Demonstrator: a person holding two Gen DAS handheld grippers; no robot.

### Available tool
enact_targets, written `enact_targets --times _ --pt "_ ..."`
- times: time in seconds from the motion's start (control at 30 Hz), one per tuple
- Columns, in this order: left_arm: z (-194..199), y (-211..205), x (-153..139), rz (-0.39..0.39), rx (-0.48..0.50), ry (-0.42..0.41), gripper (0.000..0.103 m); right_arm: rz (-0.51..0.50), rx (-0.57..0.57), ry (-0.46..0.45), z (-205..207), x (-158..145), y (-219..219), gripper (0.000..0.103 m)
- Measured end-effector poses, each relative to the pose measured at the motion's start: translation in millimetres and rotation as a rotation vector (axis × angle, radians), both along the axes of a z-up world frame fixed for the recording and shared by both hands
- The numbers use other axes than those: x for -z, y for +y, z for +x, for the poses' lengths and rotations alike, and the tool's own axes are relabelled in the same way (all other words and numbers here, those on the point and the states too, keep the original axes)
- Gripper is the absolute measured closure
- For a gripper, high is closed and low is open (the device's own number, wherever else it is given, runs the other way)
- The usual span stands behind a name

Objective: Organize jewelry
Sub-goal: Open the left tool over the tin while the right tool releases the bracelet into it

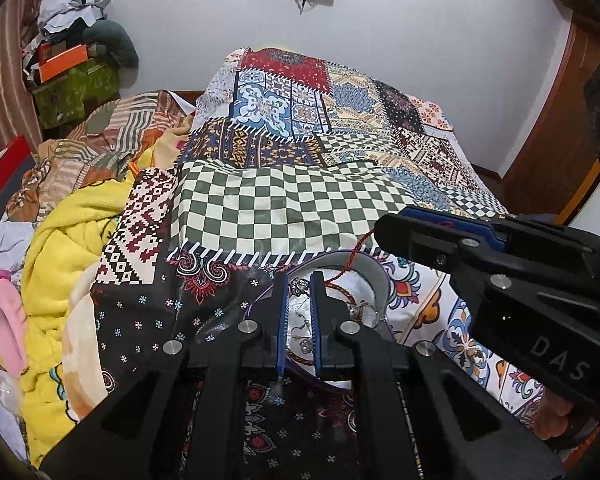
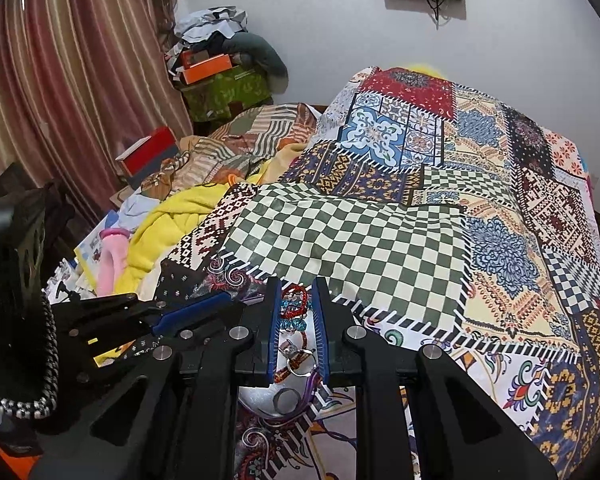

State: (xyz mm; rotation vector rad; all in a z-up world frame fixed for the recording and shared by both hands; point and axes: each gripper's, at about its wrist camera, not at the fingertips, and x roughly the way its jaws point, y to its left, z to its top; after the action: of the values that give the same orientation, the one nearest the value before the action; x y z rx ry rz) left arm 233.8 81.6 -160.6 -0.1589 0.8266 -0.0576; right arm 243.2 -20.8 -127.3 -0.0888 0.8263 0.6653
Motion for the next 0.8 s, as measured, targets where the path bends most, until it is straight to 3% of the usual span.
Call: enact_targets --times 0.37,0.47,0.67,0.8 --pt "-0.3 3.0 -2.6 -0.011 -0.005 -0.002 0.095 0.017 -0.027 0.048 6.4 1.1 5.3 0.086" --pt "-1.5 4.1 -4.1 -0.012 -0.009 0.001 0.095 0.03 -0.028 0.066 7.3 -0.9 2.6 0.081" --pt "-7.3 8.4 -13.5 -0.015 -0.027 -0.007 0.094 0.043 0.0 0.054 4.8 -12.9 -10.3 0.079" --pt "-15.7 7.3 -27.1 -0.009 -0.032 -0.033 0.082 0.028 0.027 0.022 -1.1 -24.3 -23.9 0.078"
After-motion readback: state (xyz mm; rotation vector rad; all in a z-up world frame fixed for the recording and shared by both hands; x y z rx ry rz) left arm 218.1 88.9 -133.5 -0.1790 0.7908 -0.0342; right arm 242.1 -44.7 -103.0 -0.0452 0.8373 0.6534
